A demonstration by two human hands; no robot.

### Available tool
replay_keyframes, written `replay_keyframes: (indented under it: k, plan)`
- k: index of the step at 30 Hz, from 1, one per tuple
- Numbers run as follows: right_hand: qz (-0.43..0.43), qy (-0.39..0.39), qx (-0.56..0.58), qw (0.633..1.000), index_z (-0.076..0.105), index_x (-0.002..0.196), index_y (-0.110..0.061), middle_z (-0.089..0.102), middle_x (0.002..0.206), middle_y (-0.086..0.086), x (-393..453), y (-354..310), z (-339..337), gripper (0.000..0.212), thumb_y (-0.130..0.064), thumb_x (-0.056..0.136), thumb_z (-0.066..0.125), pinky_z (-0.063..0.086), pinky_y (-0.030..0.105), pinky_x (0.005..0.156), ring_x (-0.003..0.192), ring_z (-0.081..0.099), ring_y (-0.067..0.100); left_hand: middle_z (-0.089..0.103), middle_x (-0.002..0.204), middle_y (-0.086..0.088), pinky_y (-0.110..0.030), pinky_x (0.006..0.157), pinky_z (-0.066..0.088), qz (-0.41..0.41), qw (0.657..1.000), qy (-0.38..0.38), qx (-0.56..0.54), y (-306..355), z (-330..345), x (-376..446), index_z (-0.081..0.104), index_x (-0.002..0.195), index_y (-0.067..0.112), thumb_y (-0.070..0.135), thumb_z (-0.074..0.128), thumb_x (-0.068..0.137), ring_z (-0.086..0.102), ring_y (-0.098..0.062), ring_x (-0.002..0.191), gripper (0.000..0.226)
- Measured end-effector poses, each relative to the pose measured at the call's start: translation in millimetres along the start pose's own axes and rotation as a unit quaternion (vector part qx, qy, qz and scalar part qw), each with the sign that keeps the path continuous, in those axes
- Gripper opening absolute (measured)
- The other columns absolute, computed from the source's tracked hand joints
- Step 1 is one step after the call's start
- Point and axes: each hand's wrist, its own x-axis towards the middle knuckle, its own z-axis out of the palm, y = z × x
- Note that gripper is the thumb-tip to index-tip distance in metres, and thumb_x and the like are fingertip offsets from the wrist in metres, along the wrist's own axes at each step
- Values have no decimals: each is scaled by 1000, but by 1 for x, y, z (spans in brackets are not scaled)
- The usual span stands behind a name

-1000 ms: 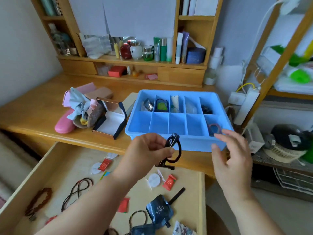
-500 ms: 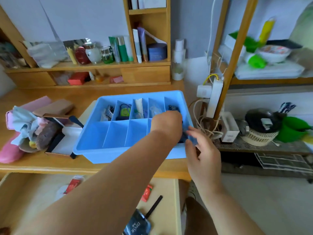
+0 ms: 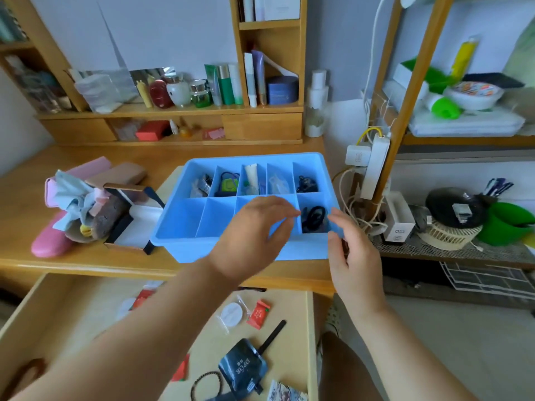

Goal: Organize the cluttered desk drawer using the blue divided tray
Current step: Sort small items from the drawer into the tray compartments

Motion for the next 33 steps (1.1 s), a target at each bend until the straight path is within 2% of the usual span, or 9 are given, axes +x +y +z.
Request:
replay_keyframes:
  k: [3, 7, 10, 17, 22, 25, 29, 31, 33]
  plan:
    - [3, -6, -32, 999, 57, 125, -7, 53, 134, -1, 0, -3, 1, 33, -19, 95, 49, 35, 16, 107, 124, 47, 5, 67, 84, 4, -25, 72, 48, 25, 999, 15, 18, -6, 6, -71, 72, 89, 14, 18, 58, 88, 59, -13, 77, 14]
    - [-99, 17, -170, 980, 59, 120, -8, 52, 136, 10, -12, -10, 7, 38, -27, 88, 51, 20, 51, 115, 133, 38, 27, 68, 92, 12, -17, 76, 46, -187, 972, -143, 27, -32, 38, -143, 73, 91, 26, 23, 61, 88, 57, -4, 84, 14]
    - [-181, -15, -155, 971, 58, 116, -13, 52, 135, 10, -39, -15, 21, 31, -22, 86, 56, 22, 53, 113, 132, 40, 28, 65, 99, 12, -16, 75, 37, -278, 940, -184, 72, -52, 69, -164, 71, 96, 30, 32, 55, 87, 52, -7, 94, 19]
    - [-167, -110, -128, 971, 66, 107, -8, 57, 129, 9, -84, -7, 26, 26, -16, 86, 53, 33, 48, 107, 124, 47, 24, 53, 126, 2, -32, 99, 26, -304, 894, -277, 176, -58, 131, -166, 65, 109, 22, 37, 56, 83, 40, -21, 115, 31]
    - [-136, -201, -74, 967, 65, 106, -13, 63, 114, -2, -109, -9, 28, 24, -21, 89, 51, 41, 24, 100, 109, 55, 10, 67, 99, 6, -25, 79, 38, -337, 931, -134, 33, -61, 107, -175, 61, 101, 23, 32, 54, 89, 58, -16, 94, 16]
    - [-96, -322, -113, 935, 68, 99, -21, 67, 97, -10, -114, -10, 49, 20, -24, 90, 50, 51, 23, 83, 92, 59, 5, 72, 71, 0, -28, 63, 53, -505, 825, 26, -252, -70, 76, -196, 58, 94, 18, 15, 55, 94, 66, -13, 65, 4]
    - [3, -440, -213, 872, 58, 125, -20, 54, 132, -6, -92, 7, 104, 31, -23, 96, 47, 39, 27, 102, 120, 49, 13, 73, 71, -11, -23, 53, 54, -599, 627, 128, -481, -78, 42, -229, 60, 99, 7, 7, 38, 101, 67, -16, 58, 22]
    - [32, -446, -241, 861, 55, 126, -20, 57, 127, -1, -77, 12, 128, 31, -22, 97, 44, 43, 32, 97, 116, 52, 20, 74, 80, -15, -24, 54, 54, -608, 608, 145, -490, -78, 31, -246, 60, 102, 6, 9, 37, 101, 68, -18, 62, 24]
    - [60, -403, -260, 875, 60, 98, -21, 62, 93, -1, -68, 20, 146, 15, -24, 96, 45, 46, 30, 73, 92, 58, 23, 74, 83, -18, -24, 54, 54, -610, 607, 154, -486, -77, 22, -261, 61, 104, 4, 8, 38, 101, 68, -19, 62, 24]
